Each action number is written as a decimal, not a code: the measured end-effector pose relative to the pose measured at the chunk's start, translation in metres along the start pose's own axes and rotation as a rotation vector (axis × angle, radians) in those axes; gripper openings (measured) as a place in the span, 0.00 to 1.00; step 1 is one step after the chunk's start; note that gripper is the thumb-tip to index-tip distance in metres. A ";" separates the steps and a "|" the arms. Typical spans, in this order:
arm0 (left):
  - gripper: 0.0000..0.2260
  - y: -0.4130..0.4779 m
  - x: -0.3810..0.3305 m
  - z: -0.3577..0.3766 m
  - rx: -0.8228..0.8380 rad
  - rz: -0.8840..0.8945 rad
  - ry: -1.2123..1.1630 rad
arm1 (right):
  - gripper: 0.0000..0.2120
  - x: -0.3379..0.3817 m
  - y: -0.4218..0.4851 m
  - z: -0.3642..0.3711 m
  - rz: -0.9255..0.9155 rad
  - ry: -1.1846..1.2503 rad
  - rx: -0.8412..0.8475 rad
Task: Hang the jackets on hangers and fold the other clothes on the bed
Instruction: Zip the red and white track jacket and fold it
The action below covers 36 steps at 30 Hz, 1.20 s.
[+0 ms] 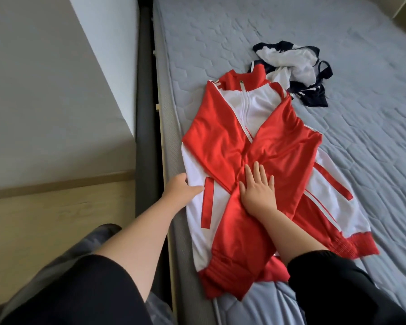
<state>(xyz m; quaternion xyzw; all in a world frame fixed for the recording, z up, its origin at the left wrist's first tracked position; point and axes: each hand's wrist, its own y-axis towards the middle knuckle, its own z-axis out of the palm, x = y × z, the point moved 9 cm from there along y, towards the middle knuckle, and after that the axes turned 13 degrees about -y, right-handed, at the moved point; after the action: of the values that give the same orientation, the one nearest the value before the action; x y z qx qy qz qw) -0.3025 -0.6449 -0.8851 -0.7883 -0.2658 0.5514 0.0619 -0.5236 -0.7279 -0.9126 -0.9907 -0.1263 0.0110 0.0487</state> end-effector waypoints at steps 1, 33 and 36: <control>0.10 -0.006 -0.002 -0.002 -0.029 0.047 -0.014 | 0.29 0.000 0.000 0.000 0.002 -0.003 0.011; 0.28 -0.035 -0.068 0.029 -0.058 0.574 0.774 | 0.27 0.010 -0.013 -0.029 -0.001 0.022 -0.110; 0.29 -0.013 -0.091 0.053 -0.047 0.553 0.735 | 0.26 0.005 0.006 -0.042 -0.008 0.041 -0.148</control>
<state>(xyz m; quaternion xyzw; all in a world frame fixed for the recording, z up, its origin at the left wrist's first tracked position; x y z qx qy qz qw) -0.3771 -0.6886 -0.8244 -0.9741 -0.0182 0.2249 -0.0155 -0.5163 -0.7363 -0.8718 -0.9912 -0.1294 -0.0191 -0.0222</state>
